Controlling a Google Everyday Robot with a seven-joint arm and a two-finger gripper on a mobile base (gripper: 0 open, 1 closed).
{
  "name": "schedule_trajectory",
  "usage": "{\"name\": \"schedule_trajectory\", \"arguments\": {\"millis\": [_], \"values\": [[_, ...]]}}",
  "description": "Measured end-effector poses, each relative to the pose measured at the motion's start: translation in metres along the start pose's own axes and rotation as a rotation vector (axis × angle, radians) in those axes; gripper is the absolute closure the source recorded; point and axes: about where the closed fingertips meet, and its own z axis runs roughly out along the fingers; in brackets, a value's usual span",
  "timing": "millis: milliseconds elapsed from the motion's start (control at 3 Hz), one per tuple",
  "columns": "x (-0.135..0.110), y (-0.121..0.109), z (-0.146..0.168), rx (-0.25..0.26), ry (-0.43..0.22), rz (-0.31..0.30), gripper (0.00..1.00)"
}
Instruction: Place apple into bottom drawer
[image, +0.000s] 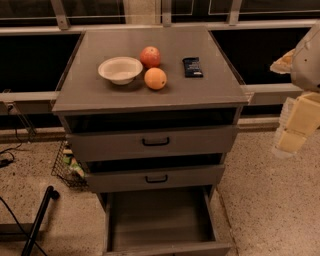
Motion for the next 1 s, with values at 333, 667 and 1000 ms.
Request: {"name": "schedule_trajectory", "arguments": {"millis": [333,667,1000], "values": [[-0.003,-0.006,0.002,0.007,-0.006,0.004,0.00],[-0.016,-0.030,0.010,0.030,-0.028,0.017,0.00],[-0.038,-0.072,0.028,0.061,-0.071,0.022,0.00]]}}
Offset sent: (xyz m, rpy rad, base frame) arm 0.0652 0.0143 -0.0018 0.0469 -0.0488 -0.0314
